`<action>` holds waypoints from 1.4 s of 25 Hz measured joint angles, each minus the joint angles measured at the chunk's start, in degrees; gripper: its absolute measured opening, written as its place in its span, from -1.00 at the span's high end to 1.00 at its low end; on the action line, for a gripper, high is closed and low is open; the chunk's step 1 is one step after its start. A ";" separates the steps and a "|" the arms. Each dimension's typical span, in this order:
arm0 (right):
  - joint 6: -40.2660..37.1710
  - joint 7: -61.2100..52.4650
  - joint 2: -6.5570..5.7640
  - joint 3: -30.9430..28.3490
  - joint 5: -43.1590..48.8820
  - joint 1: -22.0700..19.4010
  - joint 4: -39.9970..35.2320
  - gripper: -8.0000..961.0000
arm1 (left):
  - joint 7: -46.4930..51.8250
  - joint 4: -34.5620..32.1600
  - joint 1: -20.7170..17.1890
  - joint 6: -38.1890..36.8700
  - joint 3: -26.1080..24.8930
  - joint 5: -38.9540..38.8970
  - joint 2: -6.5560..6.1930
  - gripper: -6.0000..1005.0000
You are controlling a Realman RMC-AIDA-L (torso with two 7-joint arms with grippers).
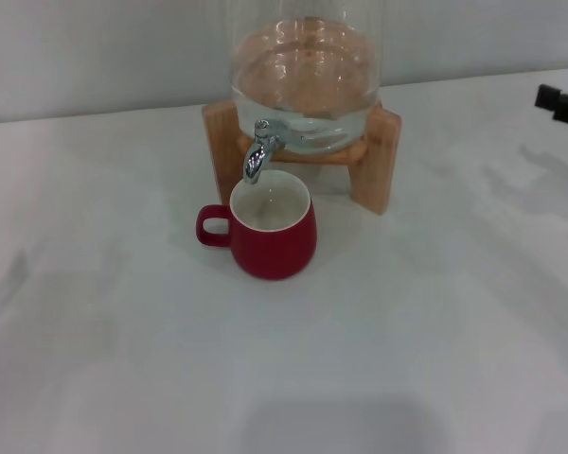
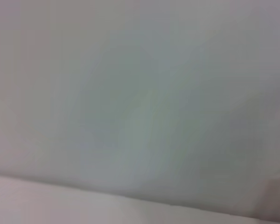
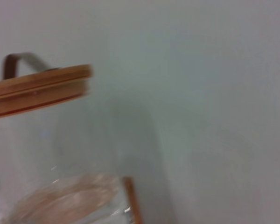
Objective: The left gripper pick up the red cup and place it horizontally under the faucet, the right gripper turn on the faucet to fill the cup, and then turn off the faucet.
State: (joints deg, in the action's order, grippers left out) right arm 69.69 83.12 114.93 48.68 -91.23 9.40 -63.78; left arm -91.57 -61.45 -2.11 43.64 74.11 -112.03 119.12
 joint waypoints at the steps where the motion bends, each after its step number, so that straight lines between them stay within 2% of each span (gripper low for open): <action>1: -0.88 -2.23 0.03 3.23 0.20 -1.43 -3.84 -0.66 | 0.44 0.78 0.43 0.09 -0.88 0.25 -0.01 -0.70; 7: -6.43 -11.40 0.05 17.23 1.91 -5.82 -18.59 -0.66 | 1.20 2.28 1.30 -0.35 -2.93 2.20 0.03 -0.70; 12: -10.68 -20.87 0.07 28.34 9.79 -6.12 -28.63 -0.66 | 1.60 2.33 1.58 -1.45 -3.41 2.36 0.02 -0.70; 17: -15.36 -27.42 0.07 37.48 16.83 -5.79 -34.72 -0.66 | 2.12 2.31 1.85 -1.98 -3.45 2.91 0.00 -0.70; 20: -19.86 -30.73 0.08 41.84 20.89 -5.84 -36.04 -0.66 | 3.41 1.90 1.89 -1.98 -3.47 4.33 -0.03 -0.70; 25: -26.52 -34.07 0.10 46.68 24.54 -5.38 -33.62 -0.66 | 4.02 1.58 2.11 -1.75 -3.50 5.26 -0.10 -0.70; 35: -29.49 -34.63 0.21 50.72 24.07 -3.17 -29.85 -0.66 | 4.03 0.07 1.76 -1.41 -3.45 5.37 -0.02 -0.70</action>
State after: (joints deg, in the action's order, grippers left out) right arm 40.20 48.49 115.14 99.40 -67.16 6.23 -93.63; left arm -87.54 -61.38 -0.35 42.23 70.65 -106.66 119.09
